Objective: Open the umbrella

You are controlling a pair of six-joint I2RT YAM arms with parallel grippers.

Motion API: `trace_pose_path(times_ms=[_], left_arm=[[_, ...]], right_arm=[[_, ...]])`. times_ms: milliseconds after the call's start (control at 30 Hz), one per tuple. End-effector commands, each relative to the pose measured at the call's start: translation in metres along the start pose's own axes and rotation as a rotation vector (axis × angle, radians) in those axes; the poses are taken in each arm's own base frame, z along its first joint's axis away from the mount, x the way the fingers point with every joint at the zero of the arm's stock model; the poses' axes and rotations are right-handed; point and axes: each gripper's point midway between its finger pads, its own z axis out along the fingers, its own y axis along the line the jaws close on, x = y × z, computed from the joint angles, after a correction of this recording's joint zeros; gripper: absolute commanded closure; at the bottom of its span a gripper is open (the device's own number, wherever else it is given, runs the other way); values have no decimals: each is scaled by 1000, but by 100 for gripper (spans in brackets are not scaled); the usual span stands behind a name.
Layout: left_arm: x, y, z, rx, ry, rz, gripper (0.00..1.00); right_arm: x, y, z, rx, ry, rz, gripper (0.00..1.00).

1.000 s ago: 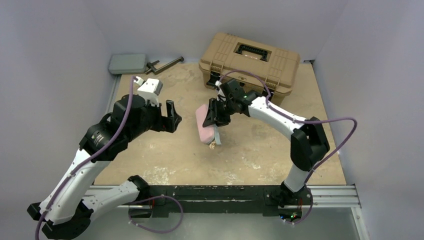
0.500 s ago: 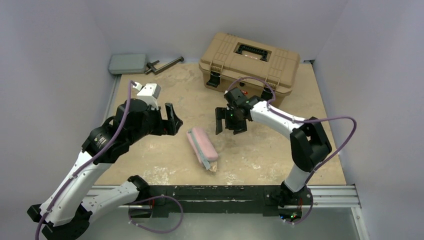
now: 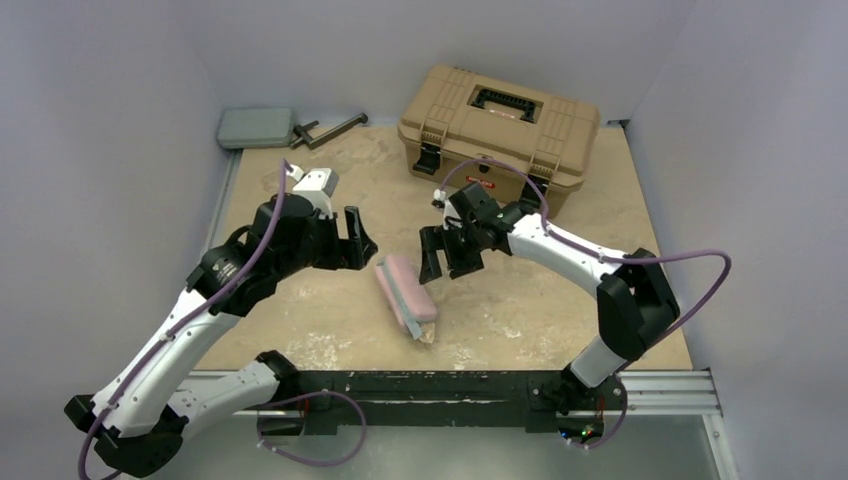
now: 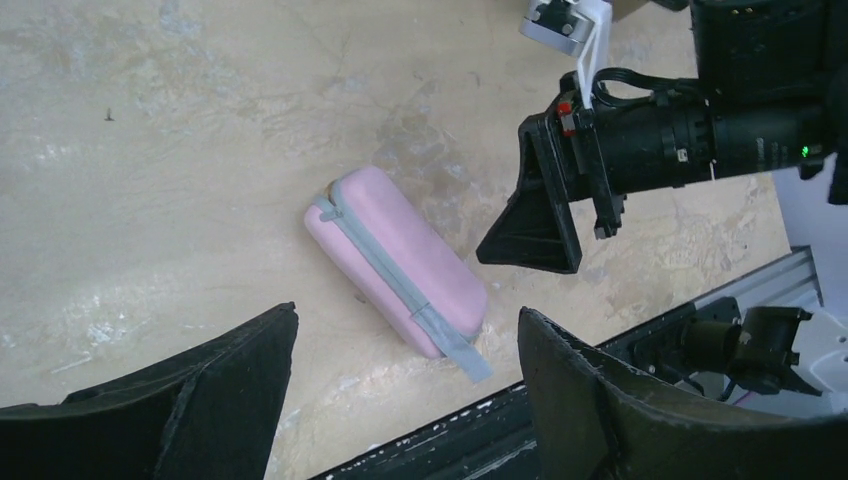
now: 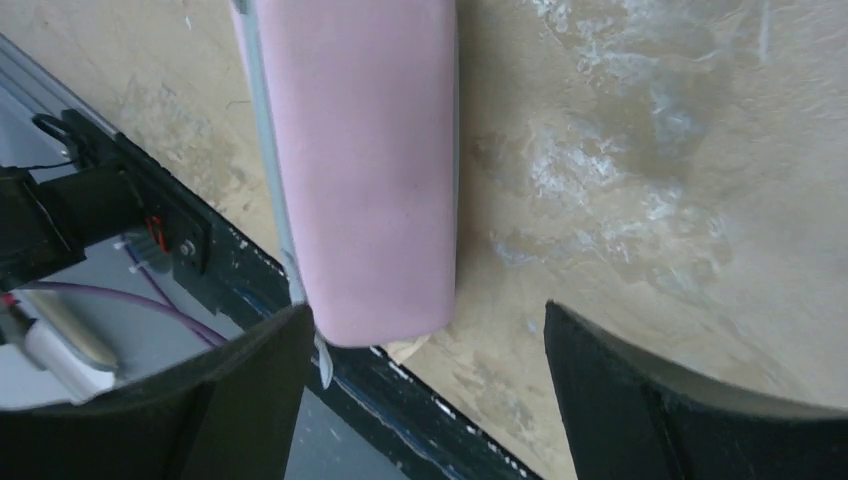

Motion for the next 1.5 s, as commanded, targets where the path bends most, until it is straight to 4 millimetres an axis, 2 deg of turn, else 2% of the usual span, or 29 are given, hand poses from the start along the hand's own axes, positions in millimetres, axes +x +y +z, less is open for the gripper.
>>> trace_pose_path(times_ms=[0, 100, 200, 367, 567, 767, 900, 1000, 1100, 1167, 1233, 1267, 1433, 1467], left_arm=[[29, -12, 18, 90, 106, -27, 25], [50, -12, 24, 100, 169, -60, 26], [57, -7, 21, 88, 184, -72, 26], [56, -1, 9, 63, 172, -74, 26], [55, 4, 1, 35, 158, -114, 26], [52, 2, -4, 35, 137, -164, 26], [53, 5, -10, 30, 120, -196, 26], [54, 10, -14, 20, 97, -224, 26], [59, 13, -17, 17, 89, -244, 26], [61, 14, -17, 15, 87, -259, 26], [63, 15, -17, 17, 86, -267, 27], [63, 15, -18, 16, 83, -271, 27], [63, 15, -15, 21, 79, -282, 27], [63, 14, -15, 23, 75, -284, 27]], right_arm=[[12, 14, 12, -331, 41, 57, 19], [12, 16, 16, -405, 25, 71, 17], [20, 20, 24, -475, 47, 91, 11], [31, 21, 31, -536, 50, 114, 2], [37, 29, 44, -514, 76, 77, 2], [45, 48, 59, -480, 122, 5, 1], [41, 50, 57, -472, 102, 6, 1], [34, 43, 56, -405, 82, -20, 2], [33, 24, 59, -269, 99, -49, 14], [31, 13, 62, -195, 116, -63, 33], [30, 10, 61, -167, 130, -80, 51], [29, 10, 61, -164, 135, -81, 57], [33, 23, 52, -217, 149, -94, 64], [34, 26, 49, -227, 147, -96, 71]])
